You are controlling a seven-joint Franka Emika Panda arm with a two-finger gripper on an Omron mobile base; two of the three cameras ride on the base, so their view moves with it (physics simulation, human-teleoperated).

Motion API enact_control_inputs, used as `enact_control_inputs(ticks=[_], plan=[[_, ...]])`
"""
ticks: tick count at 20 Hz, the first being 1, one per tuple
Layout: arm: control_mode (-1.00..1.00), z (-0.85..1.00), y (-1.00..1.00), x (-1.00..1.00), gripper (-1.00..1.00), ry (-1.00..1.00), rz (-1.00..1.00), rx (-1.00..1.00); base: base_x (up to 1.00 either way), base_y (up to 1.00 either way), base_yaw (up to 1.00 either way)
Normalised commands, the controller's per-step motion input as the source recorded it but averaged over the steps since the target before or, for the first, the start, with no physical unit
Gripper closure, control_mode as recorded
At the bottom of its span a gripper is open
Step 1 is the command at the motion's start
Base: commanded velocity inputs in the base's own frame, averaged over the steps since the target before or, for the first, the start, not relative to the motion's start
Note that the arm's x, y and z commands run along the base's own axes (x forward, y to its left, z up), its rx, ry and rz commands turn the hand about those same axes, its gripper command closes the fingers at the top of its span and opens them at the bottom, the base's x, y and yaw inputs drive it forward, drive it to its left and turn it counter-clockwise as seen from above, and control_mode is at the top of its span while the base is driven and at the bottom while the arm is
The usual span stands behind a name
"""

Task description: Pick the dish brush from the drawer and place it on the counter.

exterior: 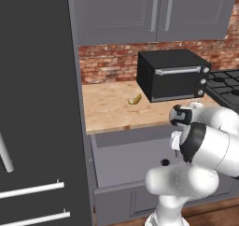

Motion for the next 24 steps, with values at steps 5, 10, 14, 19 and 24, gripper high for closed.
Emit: enact_control_inputs(ticks=[5,10,14,19,24], plan=[[-1.00,-0.46,0.40,0.65,-1.00,0.00,-0.32,-0.01,0.00,0.00,0.00],[-1.00,-0.58,0.02,0.79,-1.00,0.00,-0.15,-0.03,0.00,0.00,0.00],[-1.00,-0.61,-0.01,0.70,-1.00,0.00,-0.04,-0.04,0.00,0.00,0.00],[-1.00,-0.63,-0.21,0.46,-1.00,0.00,0.00,-0.01,0.00,0.00,0.00],[-1.00,-0.58,-0.36,0.34,-1.00,0.00,0.00,0.00,0.00,0.00,0.00]])
